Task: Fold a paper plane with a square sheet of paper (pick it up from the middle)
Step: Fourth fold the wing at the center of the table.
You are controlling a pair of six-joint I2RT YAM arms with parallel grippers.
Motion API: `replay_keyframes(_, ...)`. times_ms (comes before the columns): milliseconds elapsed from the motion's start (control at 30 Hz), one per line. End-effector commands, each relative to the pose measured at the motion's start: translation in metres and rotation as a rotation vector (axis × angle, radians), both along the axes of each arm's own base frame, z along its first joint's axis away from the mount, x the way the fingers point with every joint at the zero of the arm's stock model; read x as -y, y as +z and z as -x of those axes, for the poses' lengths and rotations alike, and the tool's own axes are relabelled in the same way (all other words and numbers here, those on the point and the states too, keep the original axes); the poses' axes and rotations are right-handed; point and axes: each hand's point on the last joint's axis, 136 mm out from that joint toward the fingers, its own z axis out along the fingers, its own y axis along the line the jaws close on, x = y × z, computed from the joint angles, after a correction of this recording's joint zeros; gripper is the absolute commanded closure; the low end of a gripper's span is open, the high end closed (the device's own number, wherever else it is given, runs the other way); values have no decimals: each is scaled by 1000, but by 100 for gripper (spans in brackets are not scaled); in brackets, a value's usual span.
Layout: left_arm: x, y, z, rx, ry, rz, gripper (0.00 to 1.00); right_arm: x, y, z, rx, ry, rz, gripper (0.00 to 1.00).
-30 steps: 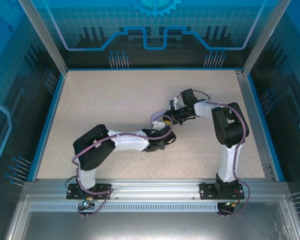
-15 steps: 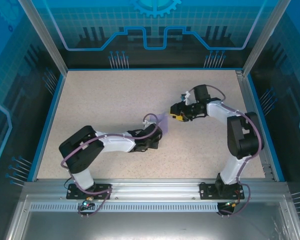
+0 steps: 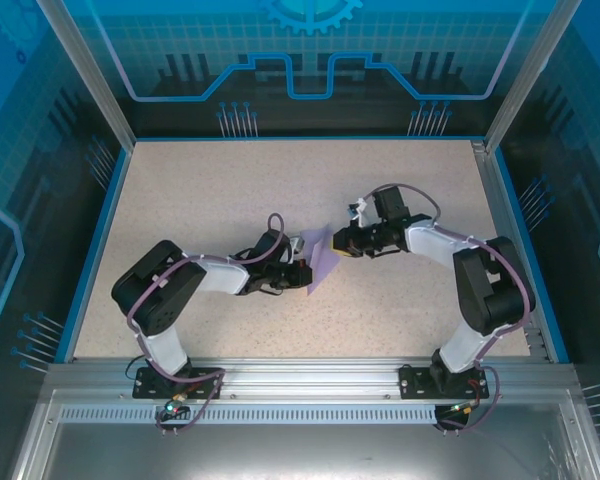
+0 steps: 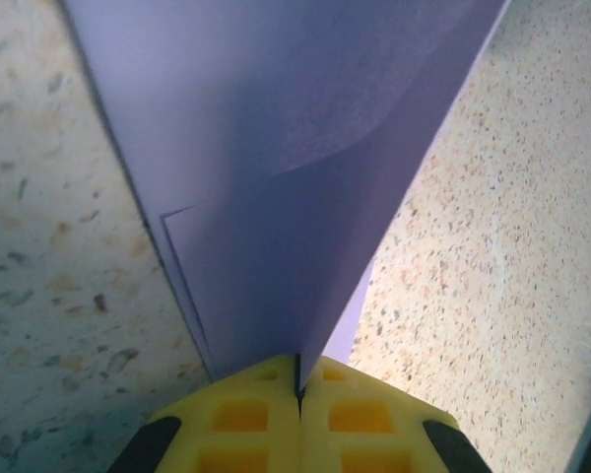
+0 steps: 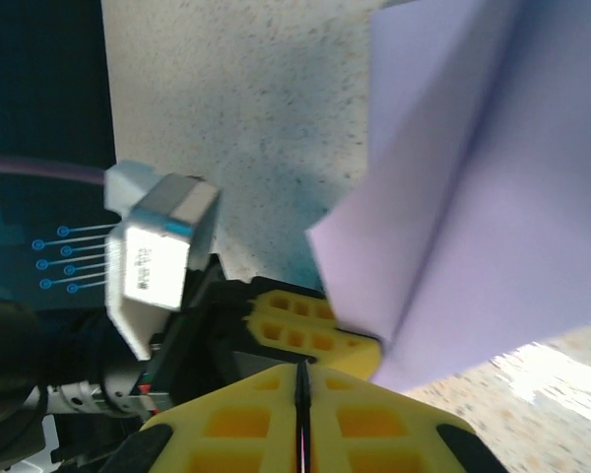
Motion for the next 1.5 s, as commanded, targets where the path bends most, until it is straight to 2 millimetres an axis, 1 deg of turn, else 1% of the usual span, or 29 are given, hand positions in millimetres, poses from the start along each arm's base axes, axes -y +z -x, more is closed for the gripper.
replay_keyframes(0, 6, -1, 7, -55, -38, 86, 100, -20, -5, -4, 0, 13, -7, 91)
replay_keyframes(100, 6, -4, 7, -76, -33, 112, 100, -36, -9, -3, -11, 38, -25, 92)
replay_keyframes(167, 3, -5, 5, -82, -14, 121, 100, -42, -14, -4, -25, 39, -15, 92)
replay_keyframes(267, -4, -5, 3, -99, 21, 128, 100, -41, -24, -9, -41, 5, 1, 93)
replay_keyframes(467, -16, -8, 2, -145, 66, 125, 100, -45, -31, -15, -59, -10, -9, 93)
replay_keyframes(700, -20, -19, 4, -212, 103, 126, 100, -48, -31, -18, -64, -9, -10, 92)
replay_keyframes(800, -21, -20, 3, -223, 119, 142, 100, -50, -33, -17, -74, 2, -16, 92)
replay_keyframes(933, -25, -25, 4, -260, 141, 136, 100, -53, -39, -16, -91, 11, -19, 91)
replay_keyframes(1100, -26, -31, 7, -293, 148, 134, 100, -53, -48, -20, -113, -6, 3, 91)
replay_keyframes(1333, -29, -34, 9, -317, 156, 126, 100, -49, -58, -26, -133, -31, 37, 91)
replay_keyframes(1467, -32, -36, 9, -327, 160, 121, 100, -48, -63, -26, -144, -33, 52, 91)
